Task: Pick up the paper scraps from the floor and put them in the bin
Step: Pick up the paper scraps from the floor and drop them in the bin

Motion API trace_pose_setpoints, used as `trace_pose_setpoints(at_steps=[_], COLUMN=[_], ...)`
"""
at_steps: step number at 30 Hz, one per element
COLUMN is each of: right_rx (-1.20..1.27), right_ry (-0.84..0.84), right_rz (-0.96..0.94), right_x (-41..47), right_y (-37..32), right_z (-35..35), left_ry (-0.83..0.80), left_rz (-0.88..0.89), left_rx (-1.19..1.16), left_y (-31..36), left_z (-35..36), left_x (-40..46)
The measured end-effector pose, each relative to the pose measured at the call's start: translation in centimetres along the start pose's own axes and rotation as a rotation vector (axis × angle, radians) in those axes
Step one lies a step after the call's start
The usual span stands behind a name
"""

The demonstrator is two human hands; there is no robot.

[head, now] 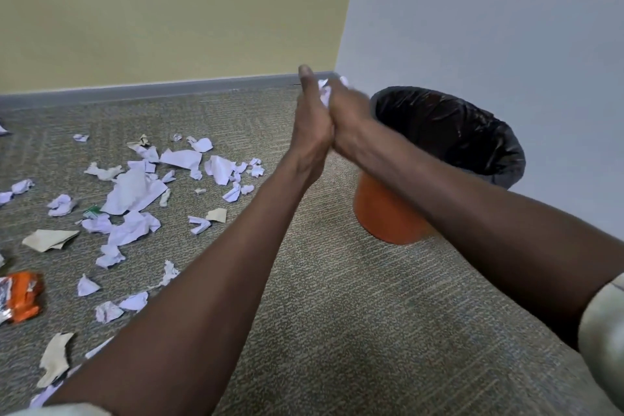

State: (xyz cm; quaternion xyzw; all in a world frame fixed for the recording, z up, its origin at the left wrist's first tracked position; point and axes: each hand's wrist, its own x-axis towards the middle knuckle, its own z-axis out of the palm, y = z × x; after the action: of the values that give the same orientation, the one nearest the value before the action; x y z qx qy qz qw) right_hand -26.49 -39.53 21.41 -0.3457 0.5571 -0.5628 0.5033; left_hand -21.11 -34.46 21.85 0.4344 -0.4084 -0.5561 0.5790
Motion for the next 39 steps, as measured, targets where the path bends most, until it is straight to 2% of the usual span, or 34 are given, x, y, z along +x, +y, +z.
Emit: trace_pose_setpoints(at_steps=[3, 6, 10, 12, 14, 15, 17, 20, 22, 25, 29, 33, 35, 39], right_rx=[-0.078, -0.343, -0.728, -0.944, -1.071, -1.079, -1.051, -1.085, -1.080, -1.025, -0.973, -1.014, -1.080, -1.378], right_ry=[0.189, 0.403, 0.576, 0.535, 0.381, 0.318, 0.297, 0.373, 0.421, 0.402, 0.176, -0.169, -0.372, -0.821], right_rz=[-0.234, -0.453, -0.539, -0.431, -0.245, -0.155, -0.074, -0.183, -0.359, -0.661, -0.941, -1.007, -0.953, -0.604], right_x=[1.5, 3.8, 4.8, 5.8, 6.7, 6.9, 7.3, 8.3, 8.3, 7.8, 6.5, 4.7, 3.8, 1.6], right_y=[-4.5, -7.0, -6.7, -5.3, -3.9, -3.4, -3.1, -3.4, -3.8, -3.8, -1.7, 3.7, 6.6, 12.2], right_z=[-2.6, -6.6, -11.9, -14.1, -15.4, -15.6, -15.8, -15.2, -14.0, -11.4, -6.7, -2.9, -1.6, 1.1], left_ry=[-0.045, -0.087, -0.128, -0.139, -0.170, -0.184, -0.205, -0.176, -0.137, -0.066, 0.065, 0.221, 0.277, 0.353], left_rz=[0.034, -0.023, -0.105, -0.104, -0.103, -0.105, -0.104, -0.142, -0.163, -0.163, -0.155, -0.117, -0.086, -0.075], left_rx=[-0.032, -0.047, -0.076, -0.049, -0.035, -0.032, -0.026, -0.025, -0.007, 0.046, 0.144, 0.330, 0.475, 0.774], left_y=[0.7, 0.7, 0.1, -0.3, -0.9, -1.2, -1.5, -2.1, -2.9, -4.6, -7.3, -10.9, -12.5, -15.1], left_z=[2.0, 3.0, 3.2, 3.4, 3.5, 3.6, 3.7, 3.3, 2.9, 1.9, -0.8, -6.1, -9.4, -17.3], left_x=[-0.7, -1.2, -2.1, -2.5, -2.8, -3.0, -3.3, -2.9, -2.2, -1.5, -0.9, -0.9, -1.5, -3.0])
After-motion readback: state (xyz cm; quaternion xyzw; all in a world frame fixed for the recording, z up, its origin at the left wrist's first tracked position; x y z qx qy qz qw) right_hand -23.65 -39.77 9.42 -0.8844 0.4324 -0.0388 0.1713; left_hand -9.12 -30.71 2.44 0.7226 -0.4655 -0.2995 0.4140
